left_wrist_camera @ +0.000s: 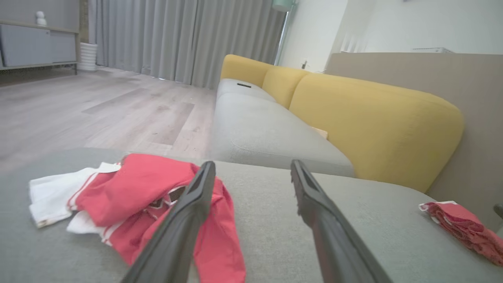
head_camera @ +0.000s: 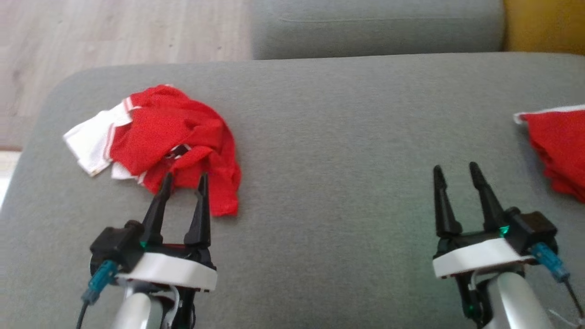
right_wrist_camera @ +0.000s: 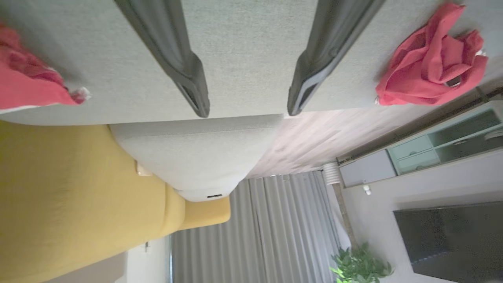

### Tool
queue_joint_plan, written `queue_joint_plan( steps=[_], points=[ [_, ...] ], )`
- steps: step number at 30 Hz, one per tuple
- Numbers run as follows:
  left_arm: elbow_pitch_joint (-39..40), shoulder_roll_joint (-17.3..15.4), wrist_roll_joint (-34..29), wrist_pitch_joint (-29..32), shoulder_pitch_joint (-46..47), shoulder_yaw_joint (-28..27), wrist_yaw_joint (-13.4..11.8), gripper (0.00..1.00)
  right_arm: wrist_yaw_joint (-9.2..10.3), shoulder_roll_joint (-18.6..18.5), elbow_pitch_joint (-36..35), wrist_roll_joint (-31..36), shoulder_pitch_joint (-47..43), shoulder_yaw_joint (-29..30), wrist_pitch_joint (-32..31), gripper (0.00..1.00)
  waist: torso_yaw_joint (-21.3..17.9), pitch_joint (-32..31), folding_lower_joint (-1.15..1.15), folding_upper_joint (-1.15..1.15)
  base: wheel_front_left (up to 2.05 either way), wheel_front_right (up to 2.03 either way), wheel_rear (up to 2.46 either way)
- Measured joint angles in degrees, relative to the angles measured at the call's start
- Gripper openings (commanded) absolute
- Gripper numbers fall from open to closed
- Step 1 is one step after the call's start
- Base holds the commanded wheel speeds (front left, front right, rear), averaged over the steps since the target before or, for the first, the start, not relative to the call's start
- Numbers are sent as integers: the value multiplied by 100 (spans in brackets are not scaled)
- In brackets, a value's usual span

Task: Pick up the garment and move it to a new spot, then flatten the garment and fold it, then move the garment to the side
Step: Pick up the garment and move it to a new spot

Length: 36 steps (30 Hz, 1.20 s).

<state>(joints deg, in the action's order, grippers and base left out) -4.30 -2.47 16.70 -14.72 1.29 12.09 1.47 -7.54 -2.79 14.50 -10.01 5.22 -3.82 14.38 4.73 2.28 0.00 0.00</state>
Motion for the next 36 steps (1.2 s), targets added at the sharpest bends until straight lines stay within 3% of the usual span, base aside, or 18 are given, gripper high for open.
queue_joint_plan(
  steps=[9,21,32,36],
  points=[
    [-12,1,-111,0,-4,-481,-46,100,0,1,162,-119,2,-594,0,100,710,-45,0,0,0,0,0],
    [-25,-1,-160,0,-12,-921,13,100,0,0,304,-320,12,-938,0,100,1404,-50,0,0,0,0,0],
    [-192,3,-414,0,83,-1105,201,100,0,0,294,-304,89,-871,0,100,1441,279,0,0,0,0,0],
    [-836,-91,-754,0,726,-1133,372,100,0,-1,255,-66,367,-676,0,100,1309,622,0,0,0,0,0]
  ],
)
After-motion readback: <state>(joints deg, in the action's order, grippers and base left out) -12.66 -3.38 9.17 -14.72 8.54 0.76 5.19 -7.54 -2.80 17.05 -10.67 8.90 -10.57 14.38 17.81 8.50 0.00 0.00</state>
